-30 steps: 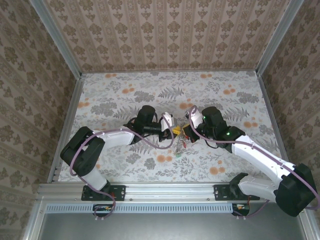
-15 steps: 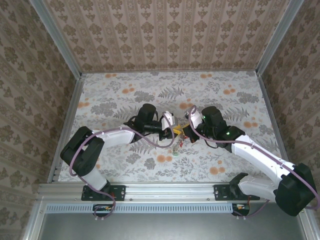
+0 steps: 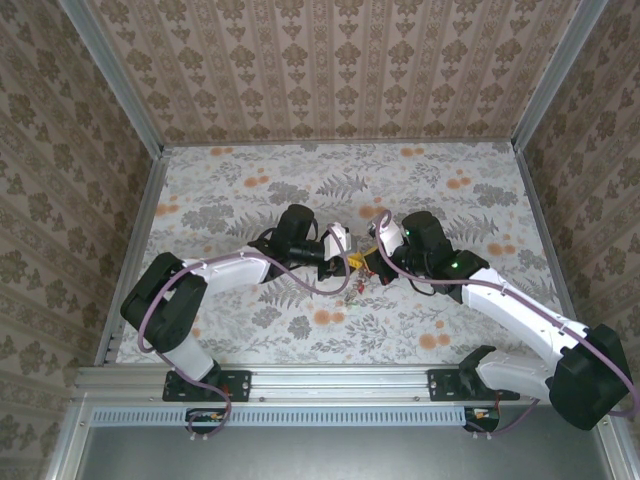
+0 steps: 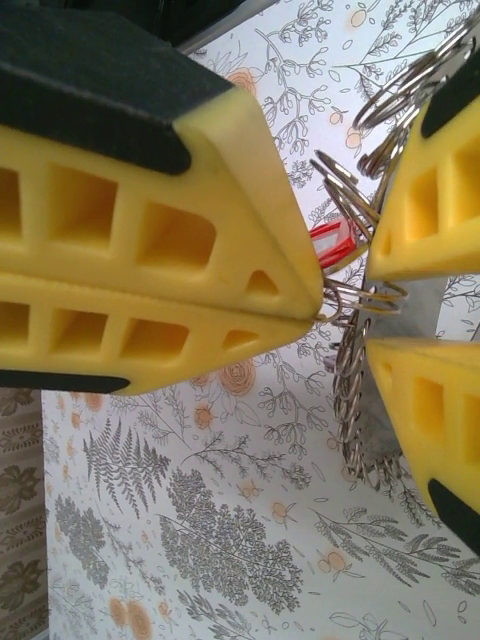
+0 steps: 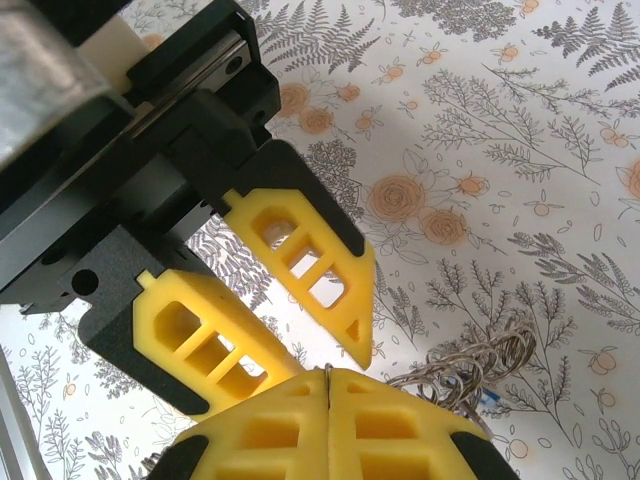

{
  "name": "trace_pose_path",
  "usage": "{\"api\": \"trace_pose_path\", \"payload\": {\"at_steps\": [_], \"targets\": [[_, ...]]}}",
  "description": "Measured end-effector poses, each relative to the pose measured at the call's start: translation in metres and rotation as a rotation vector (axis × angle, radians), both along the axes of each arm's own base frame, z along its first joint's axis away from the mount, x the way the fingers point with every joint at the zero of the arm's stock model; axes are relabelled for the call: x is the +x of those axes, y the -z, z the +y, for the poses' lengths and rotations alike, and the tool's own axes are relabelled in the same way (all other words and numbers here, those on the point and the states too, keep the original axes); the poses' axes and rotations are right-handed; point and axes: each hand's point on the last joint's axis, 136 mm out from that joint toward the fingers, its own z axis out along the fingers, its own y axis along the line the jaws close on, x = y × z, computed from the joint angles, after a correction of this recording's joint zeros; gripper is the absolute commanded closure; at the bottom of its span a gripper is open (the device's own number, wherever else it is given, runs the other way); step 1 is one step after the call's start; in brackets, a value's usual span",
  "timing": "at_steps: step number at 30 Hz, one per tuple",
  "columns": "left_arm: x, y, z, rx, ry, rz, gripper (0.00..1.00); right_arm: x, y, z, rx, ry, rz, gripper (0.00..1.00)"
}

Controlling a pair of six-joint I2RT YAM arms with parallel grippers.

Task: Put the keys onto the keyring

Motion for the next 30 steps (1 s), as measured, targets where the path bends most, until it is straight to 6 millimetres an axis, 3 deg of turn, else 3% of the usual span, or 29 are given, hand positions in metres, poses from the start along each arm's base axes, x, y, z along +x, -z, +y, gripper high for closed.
{"api": "trace_pose_path", "payload": {"at_steps": [3, 9, 30], "targets": [[-0.001, 0.001, 0.0, 0.003, 0.003, 0.005, 0.81, -0.001, 0.001, 0.001, 0.001, -0.004, 0.005, 1.0], [-0.002, 0.001, 0.0, 0.005, 0.013, -0.005, 1.0, -0.001, 0.001, 0.0, -0.001, -0.004, 0.008, 1.0], [0.01, -0.001, -0.002, -0.063, -0.106, -0.06, 1.0, 0.011, 0.014, -0.022, -0.011, 0.146, 0.061, 1.0]]}}
